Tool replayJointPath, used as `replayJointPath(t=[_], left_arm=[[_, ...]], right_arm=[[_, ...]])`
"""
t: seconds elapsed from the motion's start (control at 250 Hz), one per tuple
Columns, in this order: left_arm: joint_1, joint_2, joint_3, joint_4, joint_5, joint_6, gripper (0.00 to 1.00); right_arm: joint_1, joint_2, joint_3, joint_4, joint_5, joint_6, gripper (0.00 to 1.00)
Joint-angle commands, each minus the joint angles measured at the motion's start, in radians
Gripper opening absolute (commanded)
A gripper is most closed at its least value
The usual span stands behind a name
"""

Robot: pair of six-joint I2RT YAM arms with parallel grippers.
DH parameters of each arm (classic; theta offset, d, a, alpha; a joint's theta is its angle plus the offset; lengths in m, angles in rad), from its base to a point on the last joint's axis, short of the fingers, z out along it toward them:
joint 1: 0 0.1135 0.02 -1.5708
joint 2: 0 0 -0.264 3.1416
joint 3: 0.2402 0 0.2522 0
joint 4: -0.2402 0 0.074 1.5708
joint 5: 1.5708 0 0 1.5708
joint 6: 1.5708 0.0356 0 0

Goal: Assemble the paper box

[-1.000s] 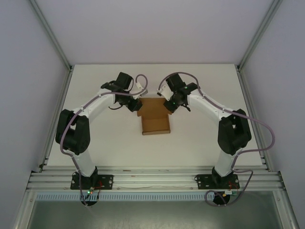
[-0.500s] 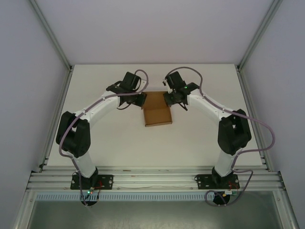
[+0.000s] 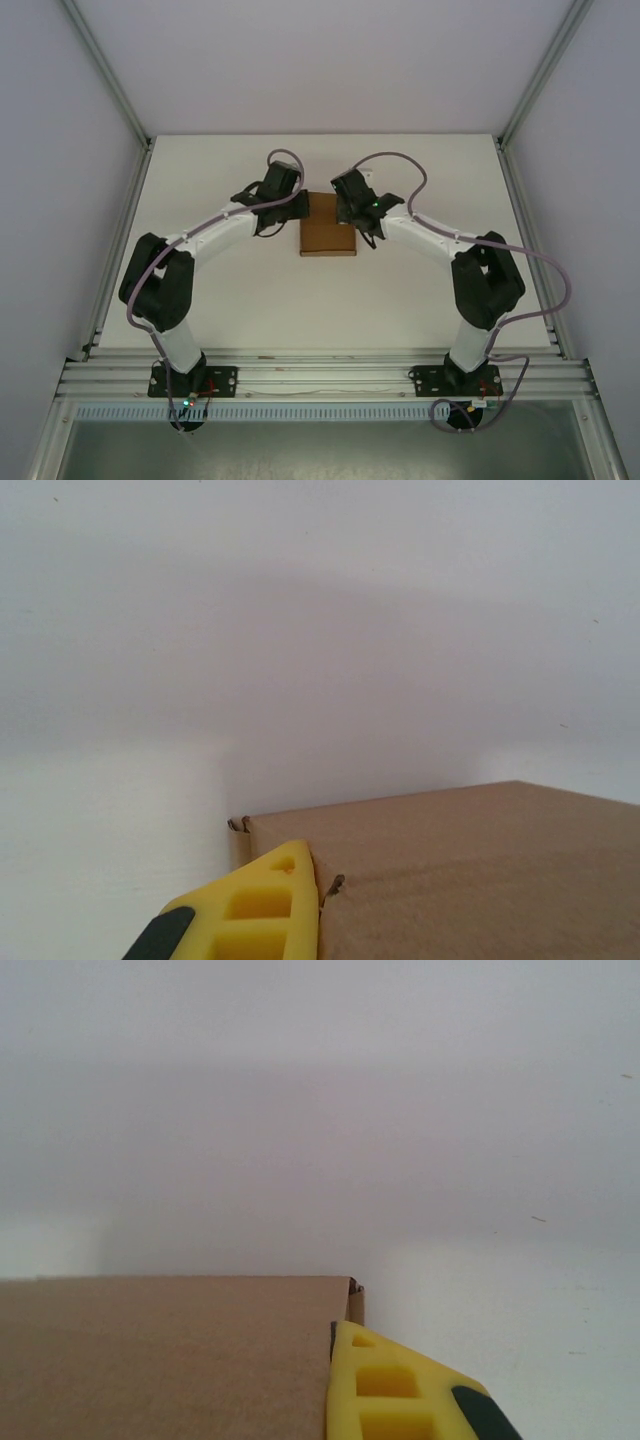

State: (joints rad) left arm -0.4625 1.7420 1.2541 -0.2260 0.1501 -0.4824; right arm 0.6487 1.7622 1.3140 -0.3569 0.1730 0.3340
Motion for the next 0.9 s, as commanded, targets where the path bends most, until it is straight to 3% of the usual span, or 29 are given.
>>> replayJointPath(t=[0.0, 0.352, 0.552, 0.652, 0.732, 0.803, 0.899], left_arm=[[-0.005, -0.016, -0.06, 0.122, 0.019, -0.089, 0.0], [-0.032, -0.045, -0.266, 0.328, 0.083, -0.049, 0.0], [-0.033, -0.135, -0.295, 0.301, 0.07, -0.031, 0.28], [-0.033, -0.19, -0.295, 0.266, 0.065, -0.018, 0.59], [-0.033, -0.233, -0.293, 0.217, 0.046, -0.008, 0.75], [-0.032, -0.273, -0.292, 0.16, 0.008, -0.007, 0.99], [-0.029, -0.321, -0.278, 0.073, -0.064, -0.018, 1.0]], right_arm=[[0.03, -0.038, -0.037, 0.159, 0.053, 0.114, 0.01], [0.062, -0.067, -0.233, 0.317, 0.114, 0.05, 0.01], [0.072, -0.135, -0.341, 0.419, 0.13, -0.015, 0.02], [0.078, -0.161, -0.384, 0.469, 0.126, -0.063, 0.03], [0.087, -0.167, -0.411, 0.496, 0.137, -0.099, 0.03], [0.095, -0.168, -0.435, 0.524, 0.141, -0.132, 0.03], [0.098, -0.162, -0.453, 0.539, 0.139, -0.153, 0.04]])
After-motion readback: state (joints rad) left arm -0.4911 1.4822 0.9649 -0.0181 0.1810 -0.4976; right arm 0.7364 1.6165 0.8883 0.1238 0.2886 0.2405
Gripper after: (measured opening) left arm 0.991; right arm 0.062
